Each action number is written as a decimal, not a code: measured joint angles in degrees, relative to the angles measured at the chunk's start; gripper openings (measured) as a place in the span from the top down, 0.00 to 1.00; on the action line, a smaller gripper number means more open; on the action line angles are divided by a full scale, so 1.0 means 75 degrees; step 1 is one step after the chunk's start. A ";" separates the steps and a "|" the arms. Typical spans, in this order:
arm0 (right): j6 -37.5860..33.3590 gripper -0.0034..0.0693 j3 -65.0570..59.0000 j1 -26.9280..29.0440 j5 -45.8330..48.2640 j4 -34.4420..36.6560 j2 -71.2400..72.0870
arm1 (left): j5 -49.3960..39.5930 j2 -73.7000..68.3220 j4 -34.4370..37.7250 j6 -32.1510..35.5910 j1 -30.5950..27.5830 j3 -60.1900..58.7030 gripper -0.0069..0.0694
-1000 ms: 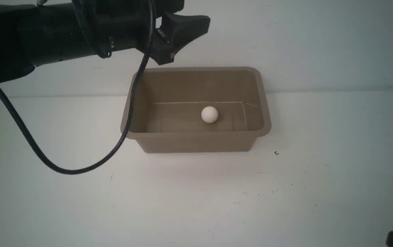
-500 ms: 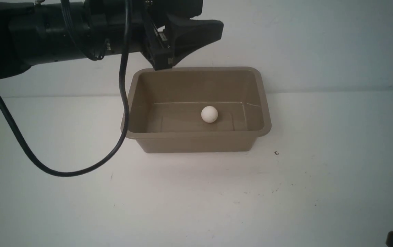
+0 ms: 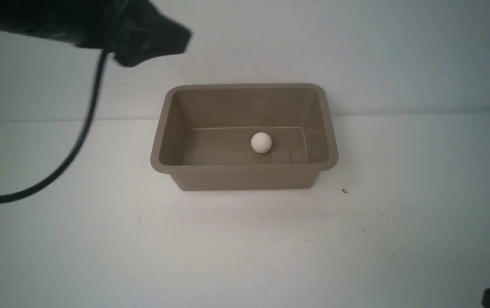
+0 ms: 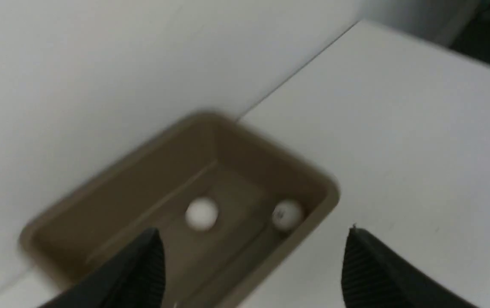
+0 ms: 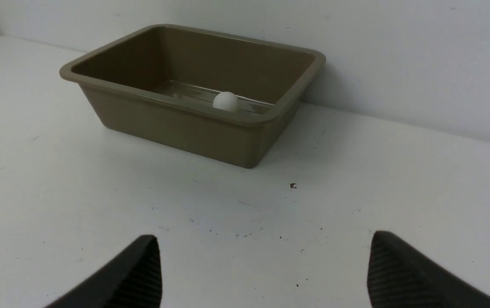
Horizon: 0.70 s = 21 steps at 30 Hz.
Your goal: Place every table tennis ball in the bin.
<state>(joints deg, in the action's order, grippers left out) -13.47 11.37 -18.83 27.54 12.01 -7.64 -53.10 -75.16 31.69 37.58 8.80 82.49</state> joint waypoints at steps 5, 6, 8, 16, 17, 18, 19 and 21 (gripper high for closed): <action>0.0000 0.14 -0.0007 0.0000 0.0000 0.0000 0.0000 | -0.1761 0.2136 -0.2786 -0.2994 -0.0017 -0.0246 0.26; 0.0000 0.14 -0.0007 0.0000 0.0000 0.0000 0.0000 | -0.1724 0.2804 -0.3187 -0.3327 -0.0017 -0.0576 0.26; 0.0000 0.14 -0.0007 0.0000 0.0000 0.0000 0.0000 | -0.1335 0.3904 -0.3403 -0.3555 -0.0017 -0.1400 0.26; 0.0000 0.14 -0.0007 0.0000 0.0000 0.0000 0.0000 | 0.3368 0.8313 -0.3585 -0.3902 -0.0017 -0.7239 0.26; 0.0000 0.14 -0.0007 0.0000 0.0000 0.0000 0.0000 | 0.3891 0.8649 -0.3615 -0.4073 -0.0017 -0.7944 0.26; 0.0000 0.14 -0.0007 0.0000 0.0000 0.0000 0.0000 | 0.4310 0.8919 -0.3657 -0.4253 -0.0017 -0.8569 0.26; 0.0000 0.14 -0.0007 0.0000 0.0000 0.0000 0.0000 | 0.4657 0.9146 -0.3747 -0.4464 -0.0017 -0.9199 0.26; 0.0000 0.14 -0.0007 0.0000 0.0000 0.0000 0.0000 | 0.4896 0.9320 -0.3962 -0.4748 -0.0017 -0.9986 0.26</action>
<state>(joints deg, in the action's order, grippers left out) -13.47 11.32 -18.83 27.54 12.01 -7.64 -16.38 -5.25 1.97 1.97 8.67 7.59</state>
